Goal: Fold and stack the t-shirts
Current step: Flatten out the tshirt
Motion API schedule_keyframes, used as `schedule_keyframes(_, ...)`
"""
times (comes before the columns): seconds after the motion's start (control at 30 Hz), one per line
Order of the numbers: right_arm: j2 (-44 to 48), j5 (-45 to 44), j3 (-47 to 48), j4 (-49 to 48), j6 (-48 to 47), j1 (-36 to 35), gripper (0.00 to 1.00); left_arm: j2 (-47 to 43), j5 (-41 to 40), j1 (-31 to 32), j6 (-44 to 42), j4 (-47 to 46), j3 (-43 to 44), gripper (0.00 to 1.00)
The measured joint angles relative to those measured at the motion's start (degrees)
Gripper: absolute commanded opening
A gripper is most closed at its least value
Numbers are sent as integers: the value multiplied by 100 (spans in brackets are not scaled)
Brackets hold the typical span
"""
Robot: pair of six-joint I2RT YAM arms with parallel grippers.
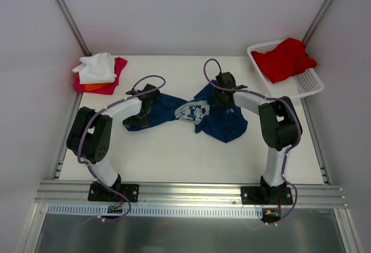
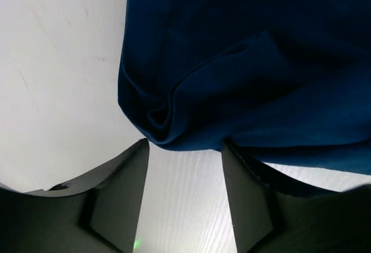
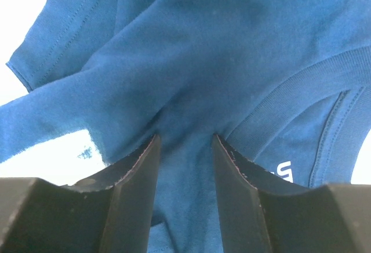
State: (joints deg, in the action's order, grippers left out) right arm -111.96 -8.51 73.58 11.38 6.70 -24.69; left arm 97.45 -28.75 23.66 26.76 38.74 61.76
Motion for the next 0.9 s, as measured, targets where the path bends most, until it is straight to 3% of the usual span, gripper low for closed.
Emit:
schedule_keyframes(0.1, 33, 0, -35, 13, -11, 7, 44, 26, 33, 0, -9, -96, -76, 35)
schedule_keyframes(0.13, 37, 2, -35, 26, -13, 9, 44, 28, 50, 0, -4, -109, -92, 25)
schedule_keyframes(0.37, 181, 2, -186, 98, -15, 20, 44, 275, 162, 0, -48, -310, -98, 12)
schedule_keyframes(0.4, 214, 4, -214, 116, -15, 20, 44, 341, 168, 0, -57, -337, -96, 13)
schedule_keyframes(0.43, 247, 4, -229, 146, -15, 22, 44, 369, 155, 0, -70, -337, -81, 20)
schedule_keyframes(0.47, 273, 4, -236, 155, -17, 24, 44, 369, 153, 4, -83, -334, -76, 39)
schedule_keyframes(0.6, 367, 4, -258, 203, -33, 24, 44, 308, 20, -13, -140, -251, -57, 59)
schedule_keyframes(0.77, 452, 24, -258, 232, -35, 24, 42, 175, 68, 4, -142, -315, -105, 56)
schedule_keyframes(0.9, 481, 44, -267, 245, -35, 24, 42, 175, 125, 2, -118, -365, -116, 31)
